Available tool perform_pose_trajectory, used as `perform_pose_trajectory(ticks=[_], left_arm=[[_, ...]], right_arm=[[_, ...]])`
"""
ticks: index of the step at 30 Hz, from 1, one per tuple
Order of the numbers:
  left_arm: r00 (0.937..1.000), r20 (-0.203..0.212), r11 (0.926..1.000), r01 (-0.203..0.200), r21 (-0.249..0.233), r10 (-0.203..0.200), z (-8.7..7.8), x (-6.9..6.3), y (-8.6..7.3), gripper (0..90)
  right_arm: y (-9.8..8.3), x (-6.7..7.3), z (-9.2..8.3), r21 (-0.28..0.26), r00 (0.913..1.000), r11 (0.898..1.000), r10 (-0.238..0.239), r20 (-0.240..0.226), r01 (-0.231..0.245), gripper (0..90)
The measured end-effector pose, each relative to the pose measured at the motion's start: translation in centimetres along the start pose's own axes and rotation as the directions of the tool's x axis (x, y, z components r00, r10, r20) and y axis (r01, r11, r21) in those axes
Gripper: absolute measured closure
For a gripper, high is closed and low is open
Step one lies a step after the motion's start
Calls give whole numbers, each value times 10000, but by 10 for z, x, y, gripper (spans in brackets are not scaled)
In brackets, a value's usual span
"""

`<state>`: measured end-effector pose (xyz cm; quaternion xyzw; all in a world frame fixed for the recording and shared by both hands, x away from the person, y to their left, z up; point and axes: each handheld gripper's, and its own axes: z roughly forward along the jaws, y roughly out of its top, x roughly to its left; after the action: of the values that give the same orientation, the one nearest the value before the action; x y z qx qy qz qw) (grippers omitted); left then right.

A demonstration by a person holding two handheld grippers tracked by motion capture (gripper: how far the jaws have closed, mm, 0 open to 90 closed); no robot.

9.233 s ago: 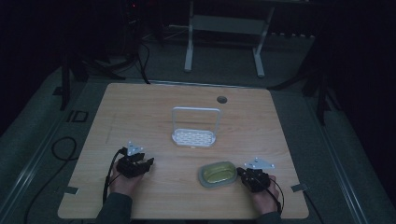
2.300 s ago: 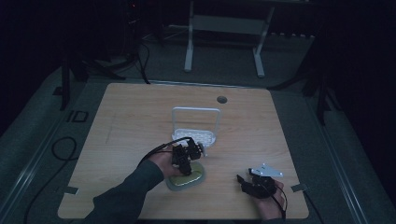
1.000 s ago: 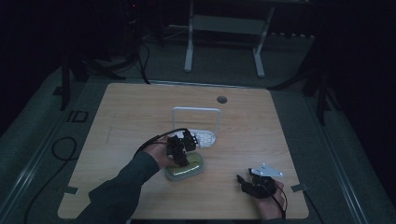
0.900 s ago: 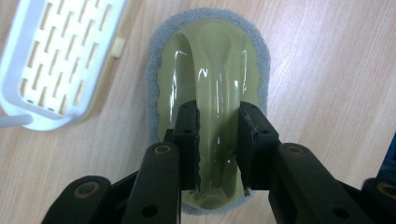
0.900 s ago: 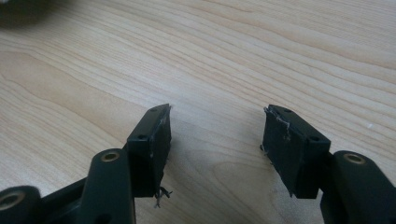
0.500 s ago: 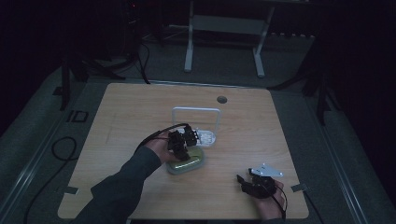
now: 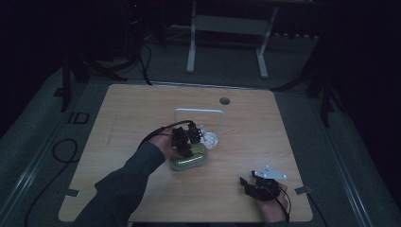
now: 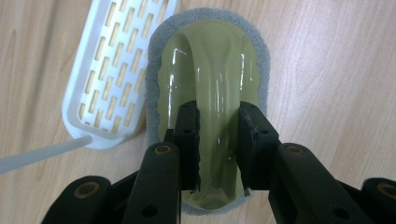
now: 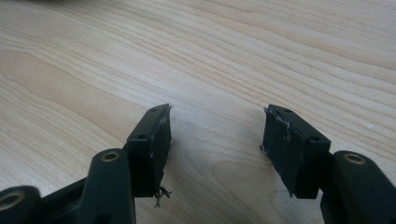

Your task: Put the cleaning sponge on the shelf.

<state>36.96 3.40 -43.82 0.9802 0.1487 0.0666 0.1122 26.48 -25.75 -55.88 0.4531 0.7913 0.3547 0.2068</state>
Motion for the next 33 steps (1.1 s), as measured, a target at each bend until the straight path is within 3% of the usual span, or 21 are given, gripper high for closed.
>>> perform_pose_trajectory(ticks=[13, 25, 33], left_arm=[[9972, -414, 9981, -615, 100, 619, -4, 5, 3, 718], [9945, -318, 9949, -1000, -136, 995, -4, 9, 6, 718], [9871, -615, 9890, -1481, 43, 1480, 1, 10, 10, 719]], right_arm=[[0, 0, 0, -3, 10000, 10000, -19, -21, 19, 409], [0, -1, 0, -12, 10000, 10000, -45, -28, 45, 408], [0, -1, 0, -13, 10000, 10000, -43, -30, 43, 407]])
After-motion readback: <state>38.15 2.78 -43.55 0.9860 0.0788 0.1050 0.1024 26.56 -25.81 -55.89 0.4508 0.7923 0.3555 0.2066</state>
